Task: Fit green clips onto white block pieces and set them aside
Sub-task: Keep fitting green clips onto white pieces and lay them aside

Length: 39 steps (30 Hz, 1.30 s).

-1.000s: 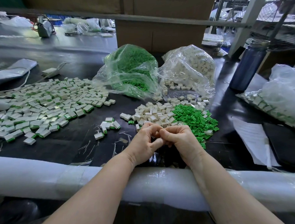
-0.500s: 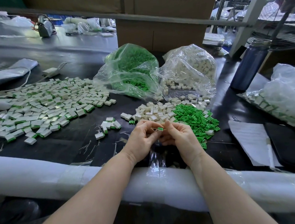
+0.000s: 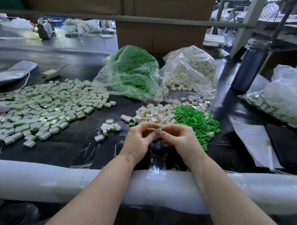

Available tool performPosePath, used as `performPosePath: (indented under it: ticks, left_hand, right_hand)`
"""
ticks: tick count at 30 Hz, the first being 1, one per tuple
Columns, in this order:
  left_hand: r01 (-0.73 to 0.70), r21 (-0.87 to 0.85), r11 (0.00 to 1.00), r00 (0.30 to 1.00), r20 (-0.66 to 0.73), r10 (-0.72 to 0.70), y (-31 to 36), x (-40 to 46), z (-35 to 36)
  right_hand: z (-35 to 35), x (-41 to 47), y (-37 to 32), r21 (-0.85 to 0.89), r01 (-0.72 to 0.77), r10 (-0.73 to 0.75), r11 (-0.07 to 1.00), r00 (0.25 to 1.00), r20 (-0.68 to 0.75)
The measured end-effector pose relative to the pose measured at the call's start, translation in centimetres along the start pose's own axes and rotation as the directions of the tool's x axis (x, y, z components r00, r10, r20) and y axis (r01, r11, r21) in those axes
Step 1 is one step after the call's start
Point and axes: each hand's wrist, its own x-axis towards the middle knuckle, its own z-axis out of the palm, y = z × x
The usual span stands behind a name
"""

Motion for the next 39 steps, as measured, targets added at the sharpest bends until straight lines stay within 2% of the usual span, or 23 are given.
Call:
performPosePath:
  ticks: [9, 29, 39]
  left_hand:
    - [-0.016, 0.041, 0.999, 0.999, -0.045, 0.017, -0.29, 0.02, -0.09]
    - [-0.049, 0.126, 0.991, 0.998, -0.019, 0.052, -0.60, 0.10, -0.06]
    - [-0.021, 0.155, 0.988, 0.999, 0.036, 0.016, -0.28, 0.00, -0.08]
  right_hand:
    - [0.15, 0.14, 0.29, -0.102, 0.048, -0.049, 0.994, 0.999, -0.011]
    - [0.13, 0.40, 0.79, -0.115, 0.034, -0.034, 0.993, 0.999, 0.002]
    - [0.20, 0.36, 0.73, -0.142, 0.033, -0.032, 0.989, 0.999, 0.009]
